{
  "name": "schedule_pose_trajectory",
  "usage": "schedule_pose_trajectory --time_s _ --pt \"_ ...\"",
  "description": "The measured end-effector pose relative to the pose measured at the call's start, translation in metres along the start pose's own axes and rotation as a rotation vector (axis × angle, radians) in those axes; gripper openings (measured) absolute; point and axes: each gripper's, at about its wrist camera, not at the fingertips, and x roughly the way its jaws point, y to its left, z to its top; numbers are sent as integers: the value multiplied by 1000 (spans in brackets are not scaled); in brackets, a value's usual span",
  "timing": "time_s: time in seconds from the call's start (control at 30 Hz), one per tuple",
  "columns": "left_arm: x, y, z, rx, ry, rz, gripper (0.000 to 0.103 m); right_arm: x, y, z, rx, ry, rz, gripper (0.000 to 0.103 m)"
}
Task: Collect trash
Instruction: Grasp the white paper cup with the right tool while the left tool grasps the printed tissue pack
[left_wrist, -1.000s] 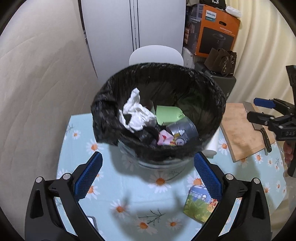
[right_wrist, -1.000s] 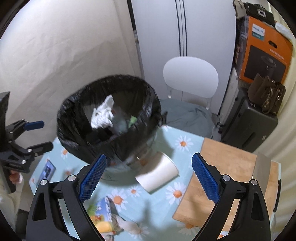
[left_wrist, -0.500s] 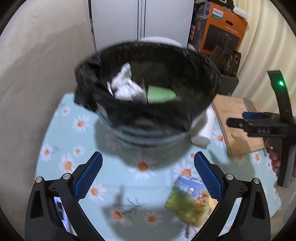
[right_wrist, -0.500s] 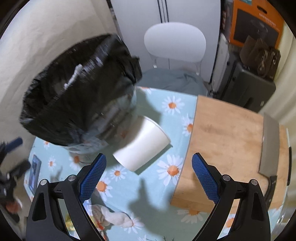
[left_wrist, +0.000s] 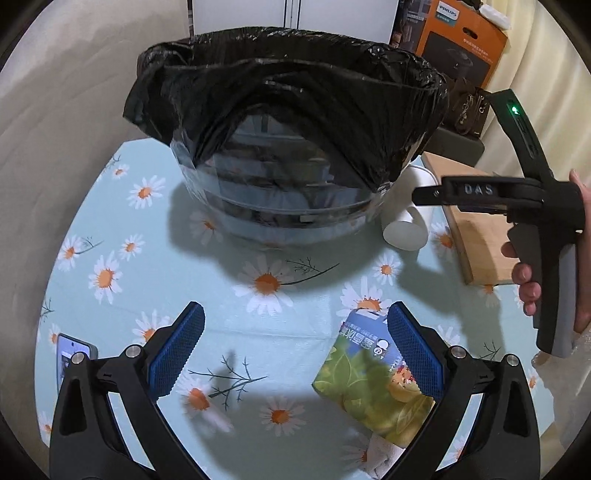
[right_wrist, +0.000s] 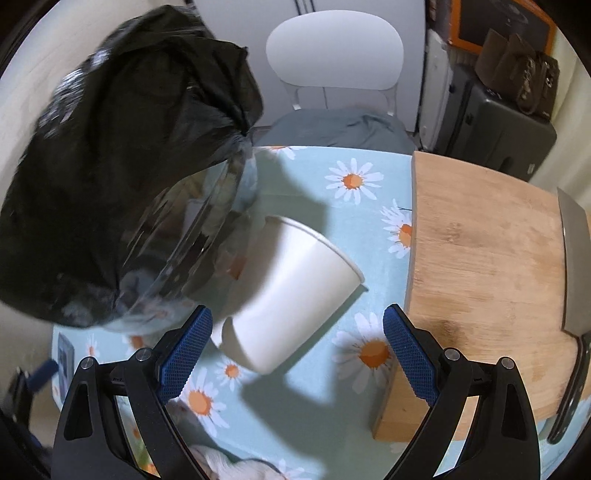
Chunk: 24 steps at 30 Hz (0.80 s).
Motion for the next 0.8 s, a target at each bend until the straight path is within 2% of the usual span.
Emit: schedule_pose_trajectory --time_s 0.17,0.23,0.27,0.3,0.33,0.4,0.5,0.8 --pt "7 -4 -6 -7 23 -32 97 13 3 6 9 19 -1 89" --pt "9 -5 -7 2 27 -20 97 19 4 8 18 28 5 89" --pt "10 -4 -7 0 36 -9 97 23 3 7 28 36 14 86" --pt "10 -3 -7 -4 43 -10 97 25 3 8 33 43 30 68" --pt "10 -2 -7 -9 49 -30 97 27 2 8 47 55 47 68" --pt "13 -1 -7 3 62 -57 97 27 -5 10 89 61 87 59" --pt "17 -2 -7 41 72 -48 97 22 -15 9 123 63 127 52" --pt "28 -7 -10 92 98 -84 97 -11 -17 -9 56 37 115 49"
